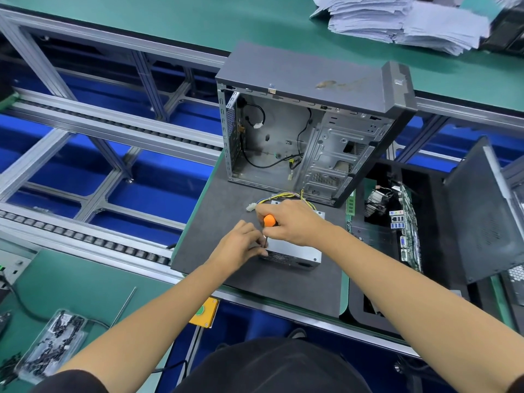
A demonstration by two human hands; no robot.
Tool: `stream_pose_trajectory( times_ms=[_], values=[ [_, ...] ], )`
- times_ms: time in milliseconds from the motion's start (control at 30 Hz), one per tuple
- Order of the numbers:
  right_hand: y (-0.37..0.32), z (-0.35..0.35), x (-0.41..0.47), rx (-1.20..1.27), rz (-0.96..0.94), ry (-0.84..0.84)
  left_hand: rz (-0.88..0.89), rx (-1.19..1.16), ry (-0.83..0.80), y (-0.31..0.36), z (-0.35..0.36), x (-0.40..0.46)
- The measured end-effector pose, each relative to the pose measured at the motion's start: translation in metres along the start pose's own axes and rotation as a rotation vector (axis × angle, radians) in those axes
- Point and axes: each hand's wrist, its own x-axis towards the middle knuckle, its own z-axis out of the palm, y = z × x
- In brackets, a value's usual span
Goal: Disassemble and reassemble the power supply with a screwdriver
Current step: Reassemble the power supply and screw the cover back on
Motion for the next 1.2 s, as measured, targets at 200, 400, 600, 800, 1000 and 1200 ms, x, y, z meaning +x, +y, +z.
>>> stream_pose_trajectory(
  times_ms=[200, 400, 600, 800, 1000, 1200],
  values=[
    [0.000, 0.001, 0.003, -0.004, 0.011, -0.011, -0.009, -0.050, 0.005, -0.005, 0.001, -0.002],
    [-0.001, 0.002, 0.006, 0.012, 0.044, -0.023, -0.003, -0.102, 0.031, -0.004, 0.001, -0.002],
    [0.000, -0.002, 0.013, -0.148, 0.080, -0.021, -0.008, -0.157, 0.066, 0.001, -0.001, -0.001],
    [-0.009, -0.017, 0.019, -0.225, -0.129, -0.113, -0.012, -0.182, 0.056, 0.002, -0.004, -0.002],
    [-0.009, -0.033, 0.025, -0.364, -0.221, -0.326, -0.019, -0.197, 0.071, 0.001, -0.003, -0.002],
    [-0.013, -0.039, 0.034, -0.612, -0.300, -0.420, -0.082, -0.256, 0.132, 0.005, 0.001, -0.007]
  ],
)
